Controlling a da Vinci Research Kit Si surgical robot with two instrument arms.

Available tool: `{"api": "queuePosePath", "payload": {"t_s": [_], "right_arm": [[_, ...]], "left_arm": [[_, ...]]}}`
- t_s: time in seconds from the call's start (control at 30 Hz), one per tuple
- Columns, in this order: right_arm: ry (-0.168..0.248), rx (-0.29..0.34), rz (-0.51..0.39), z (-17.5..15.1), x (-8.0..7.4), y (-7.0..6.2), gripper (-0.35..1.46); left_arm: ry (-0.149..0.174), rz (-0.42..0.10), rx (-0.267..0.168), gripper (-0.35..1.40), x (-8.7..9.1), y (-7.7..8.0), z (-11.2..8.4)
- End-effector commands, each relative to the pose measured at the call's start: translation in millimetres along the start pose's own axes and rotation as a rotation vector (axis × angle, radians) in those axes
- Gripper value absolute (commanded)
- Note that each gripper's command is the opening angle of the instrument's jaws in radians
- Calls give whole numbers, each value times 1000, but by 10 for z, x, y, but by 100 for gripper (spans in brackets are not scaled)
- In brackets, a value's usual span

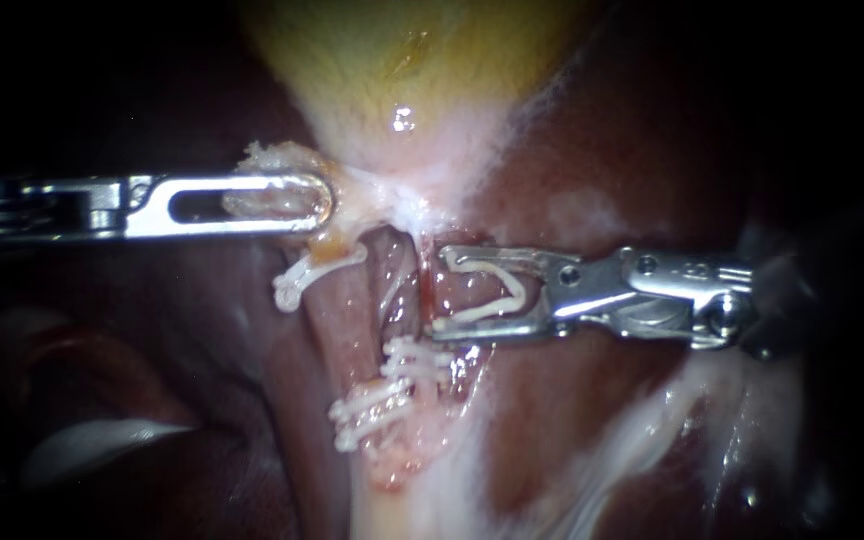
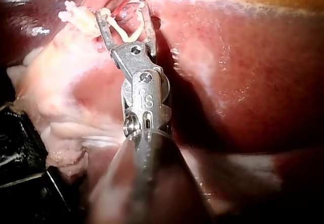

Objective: Clipping third clip right tube

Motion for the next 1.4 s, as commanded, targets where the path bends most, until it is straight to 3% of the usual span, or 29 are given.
{"api": "queuePosePath", "payload": {"t_s": [0.03, 0.33, 0.83, 1.07, 1.2, 1.4], "right_arm": [[0, 2, 9, 5, -2, 3, 50], [9, 26, 81, 33, -5, 8, 50], [32, 44, 93, 34, -4, 8, 50], [116, 110, 158, 32, 1, 6, 50], [179, 166, 194, 29, 12, 1, 49], [243, 225, 226, 23, 32, -9, 49]], "left_arm": [[0, 0, 0, -35, 0, -1, 0], [-1, 0, -1, -35, 0, -2, 1], [-1, 0, -1, -35, 1, -2, 0], [-1, 0, -1, -35, 1, -2, 0], [-3, 0, -3, -35, 1, -2, 1], [-3, 0, -3, -35, 1, -2, 1]]}}
